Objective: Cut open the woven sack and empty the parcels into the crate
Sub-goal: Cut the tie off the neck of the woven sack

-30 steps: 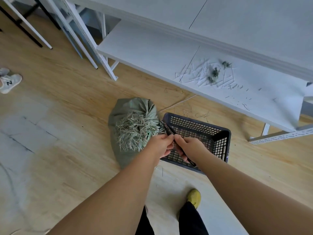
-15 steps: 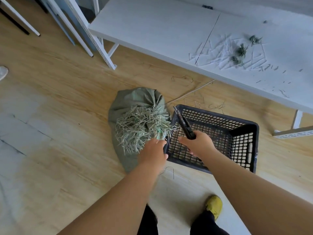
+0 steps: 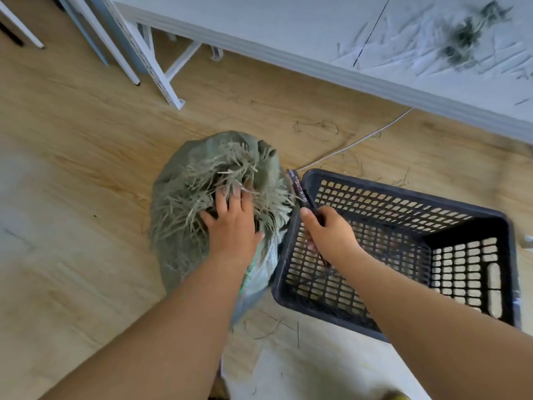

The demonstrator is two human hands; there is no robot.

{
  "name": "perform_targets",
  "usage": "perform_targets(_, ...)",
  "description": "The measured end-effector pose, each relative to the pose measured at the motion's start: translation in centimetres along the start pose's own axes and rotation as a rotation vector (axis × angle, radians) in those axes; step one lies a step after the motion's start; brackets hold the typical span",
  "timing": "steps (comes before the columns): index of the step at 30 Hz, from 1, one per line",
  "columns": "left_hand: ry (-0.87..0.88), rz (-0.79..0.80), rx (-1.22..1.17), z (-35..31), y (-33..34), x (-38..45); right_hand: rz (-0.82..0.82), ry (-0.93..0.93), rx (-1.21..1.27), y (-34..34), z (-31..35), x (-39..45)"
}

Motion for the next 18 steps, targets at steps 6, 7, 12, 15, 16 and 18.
perform_targets(6,-0.056,-0.176,-0.381,4.5,-1.7,8.3,-0.003,-0.225,-0.042,1.4,2.8,6.3)
perform_targets(7,-0.076,-0.19,-0.499,5.3,-1.4,9.2,-0.007,-0.248,-0.027,1.8,2.9,6.9)
perform_targets(12,-0.096,-0.144,-0.936,8.3,1.4,11.4,-0.082,-0.339,0.018,4.2,3.5,7.6)
perform_targets(15,-0.108,-0.146,-1.119,10.1,1.9,10.1,-0.096,-0.38,0.016,5.4,5.0,7.4)
perform_targets(16,-0.117,-0.164,-1.192,10.9,1.9,9.4,-0.064,-0.39,0.007,6.0,5.6,7.4)
perform_targets(18,-0.127,-0.218,-1.315,12.5,1.8,8.1,0.038,-0.397,0.007,7.6,6.7,7.8)
Point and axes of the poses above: each hand's wrist, its own x-axis towards the middle knuckle, its own y-axis out of the palm, z = x × y, the point moved 8 cm from there along x, towards the middle knuckle, and after that the axes turned 8 degrees about z, right-handed, at the moved point
